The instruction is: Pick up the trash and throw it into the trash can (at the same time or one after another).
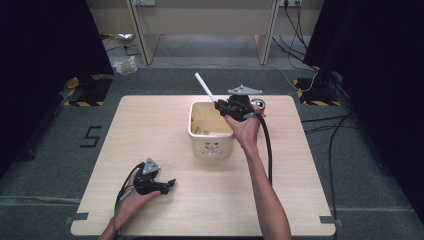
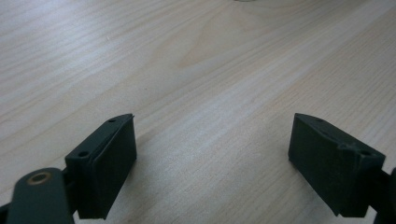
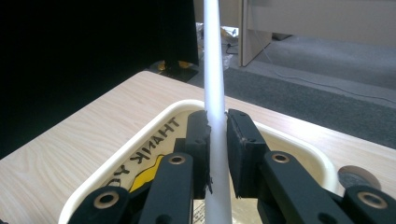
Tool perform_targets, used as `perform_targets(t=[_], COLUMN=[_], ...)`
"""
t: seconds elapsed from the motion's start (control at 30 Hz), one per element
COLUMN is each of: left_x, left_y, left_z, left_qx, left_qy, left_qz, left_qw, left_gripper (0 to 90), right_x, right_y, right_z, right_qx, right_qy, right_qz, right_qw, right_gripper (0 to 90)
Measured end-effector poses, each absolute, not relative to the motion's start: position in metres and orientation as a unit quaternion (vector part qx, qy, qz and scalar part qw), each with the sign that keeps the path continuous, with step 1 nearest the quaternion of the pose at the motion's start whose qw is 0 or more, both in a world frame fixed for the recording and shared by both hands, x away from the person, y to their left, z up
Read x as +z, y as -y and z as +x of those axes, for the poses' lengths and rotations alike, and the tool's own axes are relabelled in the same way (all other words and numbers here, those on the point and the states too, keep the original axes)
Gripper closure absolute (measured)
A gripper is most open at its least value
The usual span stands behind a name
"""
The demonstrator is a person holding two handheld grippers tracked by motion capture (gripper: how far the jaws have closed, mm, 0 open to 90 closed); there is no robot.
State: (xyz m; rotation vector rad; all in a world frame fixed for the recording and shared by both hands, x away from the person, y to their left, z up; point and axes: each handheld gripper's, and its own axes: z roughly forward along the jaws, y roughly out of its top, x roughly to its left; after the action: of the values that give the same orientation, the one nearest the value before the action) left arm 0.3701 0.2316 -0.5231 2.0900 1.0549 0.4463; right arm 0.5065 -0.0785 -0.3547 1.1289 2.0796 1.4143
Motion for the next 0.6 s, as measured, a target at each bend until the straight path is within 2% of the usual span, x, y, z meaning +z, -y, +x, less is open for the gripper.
perform_targets(t=[0.6], left_x=[-0.523], left_y=[-0.232], left_z=[0.37], left_qx=[0.174], left_qy=[-0.41], left_qz=[0.815], left_qw=[0.369], left_gripper=[14.4], right_x=[-0.371], right_y=[0.065], right_z=[0.515], right_qx=[0.472], right_qy=[-0.77], right_qz=[0.394], right_qw=[0.17], right_gripper=[79.2])
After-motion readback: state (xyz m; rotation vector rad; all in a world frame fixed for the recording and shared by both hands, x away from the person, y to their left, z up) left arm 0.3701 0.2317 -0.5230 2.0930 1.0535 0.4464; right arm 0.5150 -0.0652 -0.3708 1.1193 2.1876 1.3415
